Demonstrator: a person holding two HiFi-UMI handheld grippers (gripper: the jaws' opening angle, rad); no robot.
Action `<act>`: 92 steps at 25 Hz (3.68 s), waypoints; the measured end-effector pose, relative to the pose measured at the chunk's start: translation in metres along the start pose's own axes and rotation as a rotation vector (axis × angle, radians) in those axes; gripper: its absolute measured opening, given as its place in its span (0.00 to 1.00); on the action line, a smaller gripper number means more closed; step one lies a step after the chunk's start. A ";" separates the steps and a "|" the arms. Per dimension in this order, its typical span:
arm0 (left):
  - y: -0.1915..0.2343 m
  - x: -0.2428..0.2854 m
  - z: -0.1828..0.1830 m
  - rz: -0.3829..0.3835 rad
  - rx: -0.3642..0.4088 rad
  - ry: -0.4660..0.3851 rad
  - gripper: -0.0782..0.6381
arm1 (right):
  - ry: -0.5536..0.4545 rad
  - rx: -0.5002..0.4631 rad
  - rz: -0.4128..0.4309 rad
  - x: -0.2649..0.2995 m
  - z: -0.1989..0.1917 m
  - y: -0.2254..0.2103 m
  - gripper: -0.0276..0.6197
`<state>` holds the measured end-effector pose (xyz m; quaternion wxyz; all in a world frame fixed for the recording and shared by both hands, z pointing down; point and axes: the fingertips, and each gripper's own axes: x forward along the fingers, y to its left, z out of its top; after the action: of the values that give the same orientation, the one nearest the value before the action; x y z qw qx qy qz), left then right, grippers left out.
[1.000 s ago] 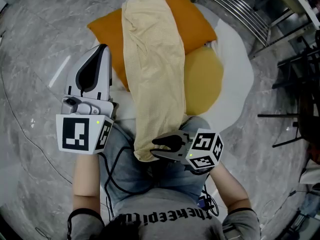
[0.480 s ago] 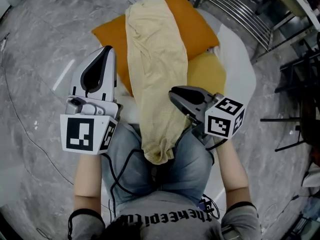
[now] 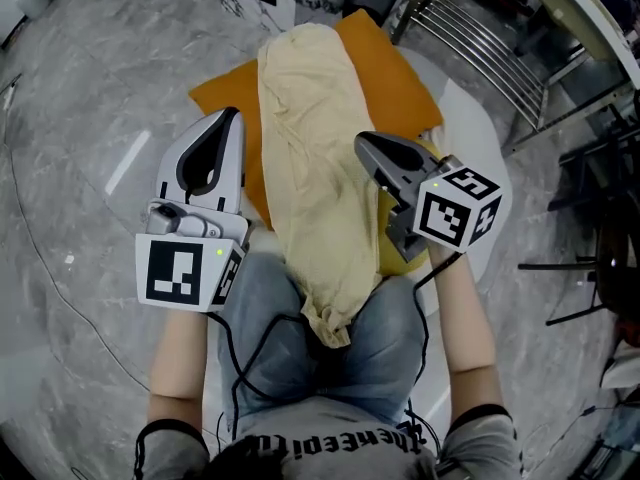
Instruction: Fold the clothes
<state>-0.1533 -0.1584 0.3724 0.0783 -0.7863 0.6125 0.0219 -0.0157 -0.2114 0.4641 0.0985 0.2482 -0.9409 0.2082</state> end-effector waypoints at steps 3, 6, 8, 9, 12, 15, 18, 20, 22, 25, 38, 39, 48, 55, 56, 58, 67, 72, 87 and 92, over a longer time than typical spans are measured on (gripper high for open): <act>0.010 0.023 -0.006 -0.008 -0.005 0.013 0.11 | 0.007 -0.014 -0.027 0.021 0.025 -0.025 0.06; 0.023 0.043 -0.019 -0.005 0.002 0.031 0.11 | -0.004 -0.016 -0.046 0.047 0.047 -0.049 0.06; 0.034 0.055 -0.030 0.007 -0.004 0.042 0.11 | -0.013 -0.012 -0.057 0.065 0.058 -0.064 0.06; 0.040 0.061 -0.034 0.014 -0.010 0.047 0.11 | -0.016 -0.011 -0.066 0.074 0.062 -0.072 0.06; 0.055 0.079 -0.044 0.023 -0.038 0.060 0.11 | -0.010 -0.016 -0.101 0.100 0.076 -0.096 0.07; 0.068 0.097 -0.051 0.020 -0.067 0.076 0.11 | 0.010 -0.023 -0.129 0.126 0.089 -0.117 0.07; 0.083 0.113 -0.054 0.020 -0.082 0.090 0.11 | 0.039 -0.020 -0.156 0.152 0.099 -0.139 0.07; 0.094 0.123 -0.054 0.024 -0.092 0.092 0.11 | 0.071 -0.008 -0.156 0.172 0.106 -0.153 0.07; 0.106 0.134 -0.054 0.028 -0.099 0.095 0.11 | 0.106 0.008 -0.150 0.193 0.113 -0.166 0.07; 0.123 0.150 -0.060 0.037 -0.109 0.128 0.11 | 0.153 0.052 -0.149 0.221 0.121 -0.187 0.08; 0.180 0.194 -0.090 0.058 -0.168 0.164 0.11 | 0.422 0.221 -0.234 0.309 0.080 -0.274 0.21; 0.184 0.196 -0.094 0.060 -0.173 0.167 0.11 | 0.444 0.228 -0.242 0.314 0.075 -0.279 0.22; 0.219 0.201 -0.121 0.095 -0.214 0.202 0.11 | 0.604 0.247 -0.311 0.342 0.043 -0.309 0.27; 0.229 0.199 -0.127 0.102 -0.214 0.200 0.11 | 0.750 0.164 -0.267 0.354 0.026 -0.295 0.27; 0.229 0.198 -0.127 0.100 -0.211 0.199 0.11 | 0.759 0.168 -0.259 0.355 0.025 -0.293 0.24; 0.229 0.196 -0.128 0.095 -0.203 0.198 0.11 | 0.755 0.191 -0.229 0.355 0.025 -0.286 0.08; 0.211 0.190 -0.113 0.079 -0.177 0.174 0.11 | 0.494 0.118 -0.186 0.338 0.062 -0.252 0.06; 0.190 0.183 -0.097 0.073 -0.156 0.145 0.11 | 0.374 0.038 -0.109 0.308 0.083 -0.218 0.06; 0.092 0.137 -0.047 0.025 -0.085 0.080 0.11 | 0.219 -0.064 0.033 0.177 0.079 -0.133 0.06; 0.065 0.109 -0.024 0.025 -0.046 0.048 0.11 | 0.184 -0.065 0.061 0.138 0.067 -0.106 0.06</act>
<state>-0.1906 -0.2824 0.3756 0.0451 -0.7806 0.6231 0.0181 -0.0851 -0.3834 0.4806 0.1860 0.1957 -0.9413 0.2024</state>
